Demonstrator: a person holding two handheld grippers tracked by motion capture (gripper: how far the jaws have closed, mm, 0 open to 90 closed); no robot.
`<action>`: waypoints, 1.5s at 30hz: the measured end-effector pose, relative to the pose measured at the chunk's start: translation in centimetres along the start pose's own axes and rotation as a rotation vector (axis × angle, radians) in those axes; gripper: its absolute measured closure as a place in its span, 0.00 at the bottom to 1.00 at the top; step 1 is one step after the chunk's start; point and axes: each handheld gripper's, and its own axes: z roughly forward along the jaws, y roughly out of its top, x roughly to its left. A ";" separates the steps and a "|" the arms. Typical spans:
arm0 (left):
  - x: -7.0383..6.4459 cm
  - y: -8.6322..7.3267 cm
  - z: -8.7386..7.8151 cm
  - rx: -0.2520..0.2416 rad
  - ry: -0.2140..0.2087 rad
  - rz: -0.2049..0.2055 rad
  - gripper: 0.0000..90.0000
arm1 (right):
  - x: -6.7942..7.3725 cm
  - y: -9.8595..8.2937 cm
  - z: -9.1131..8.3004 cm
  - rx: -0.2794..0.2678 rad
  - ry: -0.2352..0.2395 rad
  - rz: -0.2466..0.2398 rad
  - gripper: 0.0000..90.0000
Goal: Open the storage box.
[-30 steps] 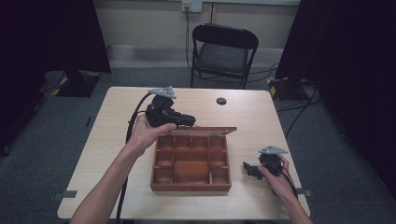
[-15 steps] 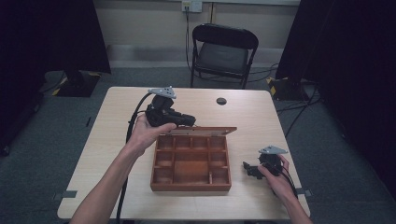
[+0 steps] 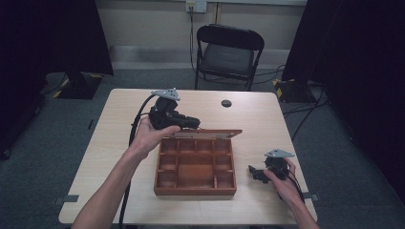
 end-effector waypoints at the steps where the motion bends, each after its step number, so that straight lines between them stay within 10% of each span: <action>1: 0.0 0.0 0.0 0.000 0.000 0.000 0.93 | 0.0 0.0 0.0 0.000 0.000 0.000 0.09; 45: 0.1 0.1 0.0 -0.013 0.013 -0.004 0.94 | 0.0 0.0 0.0 0.000 0.000 0.000 0.09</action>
